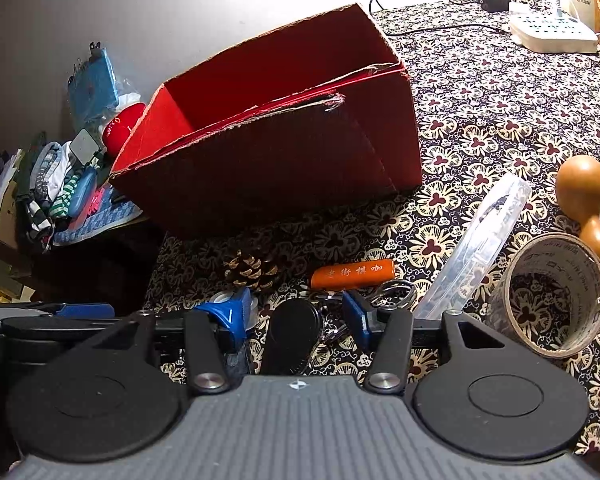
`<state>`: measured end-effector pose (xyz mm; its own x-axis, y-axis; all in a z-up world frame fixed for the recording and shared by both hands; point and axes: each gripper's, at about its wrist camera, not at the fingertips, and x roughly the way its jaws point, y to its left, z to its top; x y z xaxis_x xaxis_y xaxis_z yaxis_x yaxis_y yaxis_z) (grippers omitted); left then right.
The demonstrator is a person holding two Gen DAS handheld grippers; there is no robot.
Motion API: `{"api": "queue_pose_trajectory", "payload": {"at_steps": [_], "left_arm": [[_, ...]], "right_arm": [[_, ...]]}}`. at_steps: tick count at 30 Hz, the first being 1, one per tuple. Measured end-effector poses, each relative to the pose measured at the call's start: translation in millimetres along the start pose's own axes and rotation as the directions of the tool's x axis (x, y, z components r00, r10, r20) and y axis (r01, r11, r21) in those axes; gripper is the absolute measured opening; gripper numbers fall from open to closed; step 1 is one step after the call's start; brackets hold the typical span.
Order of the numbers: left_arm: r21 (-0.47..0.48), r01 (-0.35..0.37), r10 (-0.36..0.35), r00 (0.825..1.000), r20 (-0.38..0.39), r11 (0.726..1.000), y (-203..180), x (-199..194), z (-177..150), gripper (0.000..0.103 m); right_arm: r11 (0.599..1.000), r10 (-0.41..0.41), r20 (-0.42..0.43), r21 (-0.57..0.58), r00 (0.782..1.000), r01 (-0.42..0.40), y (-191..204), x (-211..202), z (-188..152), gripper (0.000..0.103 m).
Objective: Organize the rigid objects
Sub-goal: 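Move the right gripper toward the brown pine cone on the table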
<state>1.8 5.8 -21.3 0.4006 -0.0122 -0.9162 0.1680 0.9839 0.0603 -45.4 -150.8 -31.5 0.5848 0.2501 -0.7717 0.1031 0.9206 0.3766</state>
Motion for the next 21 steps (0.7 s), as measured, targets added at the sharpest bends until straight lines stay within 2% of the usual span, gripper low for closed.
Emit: {"api": "queue_pose_trajectory", "payload": {"at_steps": [21], "left_arm": [[-0.003,0.01,-0.01,1.0,-0.024,1.0,4.9,9.0,-0.4,0.091]], "right_arm": [[1.0,0.023,-0.03,0.016,0.999,-0.023,-0.9,9.1,-1.4,0.037]]}}
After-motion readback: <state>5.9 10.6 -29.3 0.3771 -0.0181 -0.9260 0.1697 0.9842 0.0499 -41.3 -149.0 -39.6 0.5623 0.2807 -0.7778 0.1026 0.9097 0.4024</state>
